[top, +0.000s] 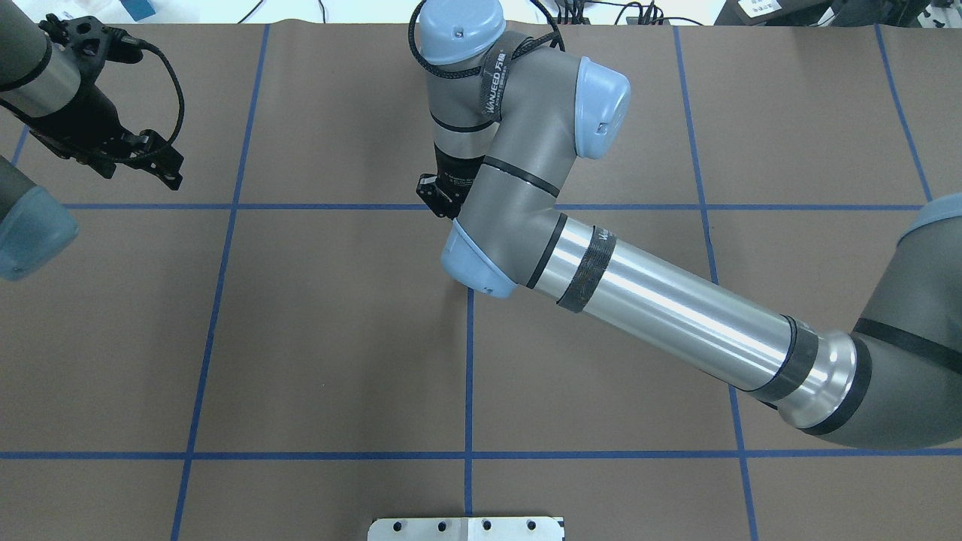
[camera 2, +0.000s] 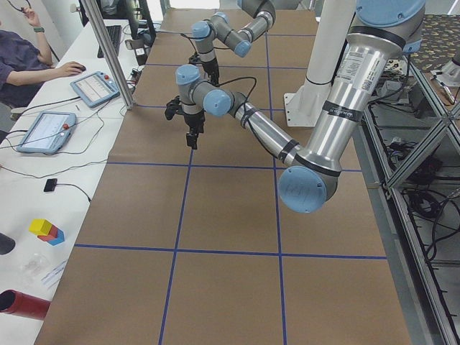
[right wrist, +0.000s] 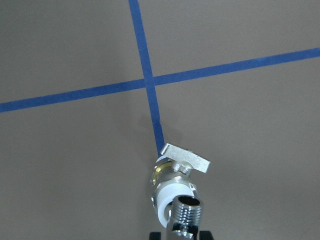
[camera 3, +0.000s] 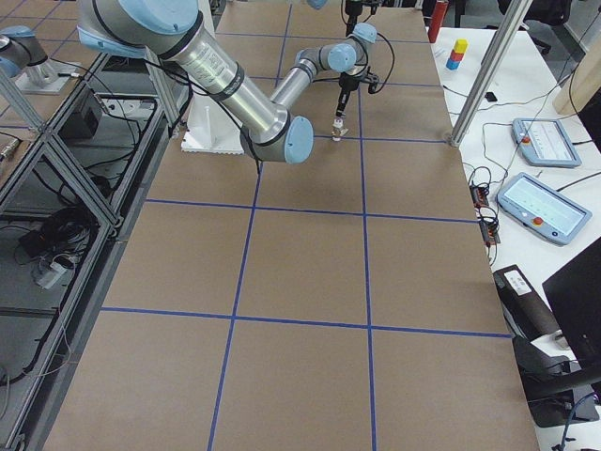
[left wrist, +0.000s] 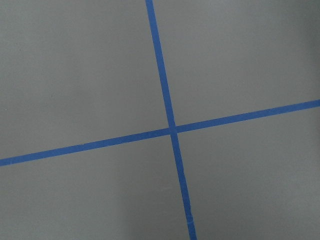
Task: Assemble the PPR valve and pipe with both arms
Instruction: 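Lower the fitting onto the valve top and press it in with the right gripper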
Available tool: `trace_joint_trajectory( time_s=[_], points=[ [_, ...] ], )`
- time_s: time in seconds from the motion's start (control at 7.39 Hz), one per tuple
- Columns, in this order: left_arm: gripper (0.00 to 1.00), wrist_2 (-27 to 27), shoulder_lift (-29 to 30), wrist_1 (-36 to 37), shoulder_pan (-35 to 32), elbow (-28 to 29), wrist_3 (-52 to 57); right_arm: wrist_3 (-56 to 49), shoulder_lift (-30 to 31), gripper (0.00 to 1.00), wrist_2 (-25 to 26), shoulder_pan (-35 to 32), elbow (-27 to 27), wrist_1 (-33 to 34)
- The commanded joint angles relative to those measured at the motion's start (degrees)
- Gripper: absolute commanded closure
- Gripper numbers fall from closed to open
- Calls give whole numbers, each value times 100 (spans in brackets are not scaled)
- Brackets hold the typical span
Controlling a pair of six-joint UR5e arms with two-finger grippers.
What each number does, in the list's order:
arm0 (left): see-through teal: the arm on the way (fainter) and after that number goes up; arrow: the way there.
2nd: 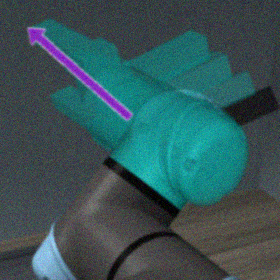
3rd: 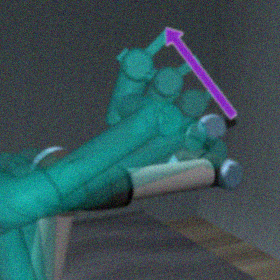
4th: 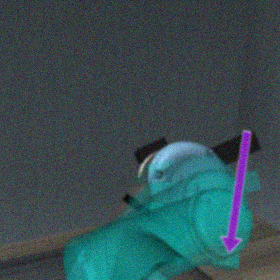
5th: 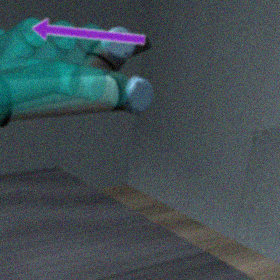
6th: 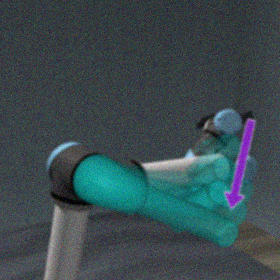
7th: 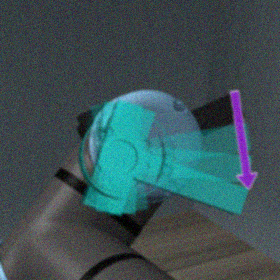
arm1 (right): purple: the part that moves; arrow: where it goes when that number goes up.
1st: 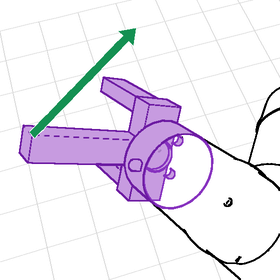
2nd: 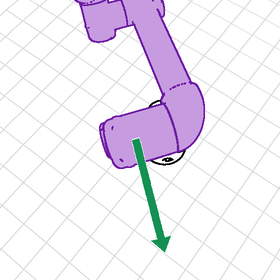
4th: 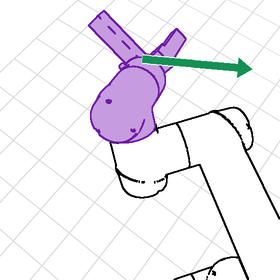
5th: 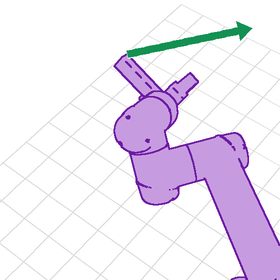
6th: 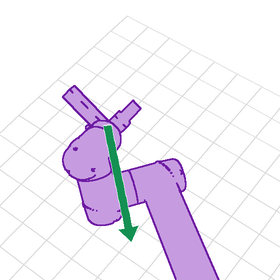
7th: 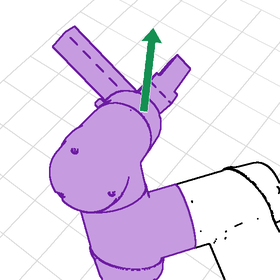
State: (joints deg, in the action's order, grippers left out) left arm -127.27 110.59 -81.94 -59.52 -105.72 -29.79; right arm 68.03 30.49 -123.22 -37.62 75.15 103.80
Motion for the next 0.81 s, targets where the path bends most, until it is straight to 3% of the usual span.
trace_joint_trajectory(
  time_s=[0.0, 0.68],
  points=[
    [0, 0, -11, 2, 1, 7, 0, 0, 10, 100, 0, 1, 0, 0],
    [0, 0, -11, 2, 1, 7, 0, -9, 27, 100, 9, 1, -44, -18]
  ],
)
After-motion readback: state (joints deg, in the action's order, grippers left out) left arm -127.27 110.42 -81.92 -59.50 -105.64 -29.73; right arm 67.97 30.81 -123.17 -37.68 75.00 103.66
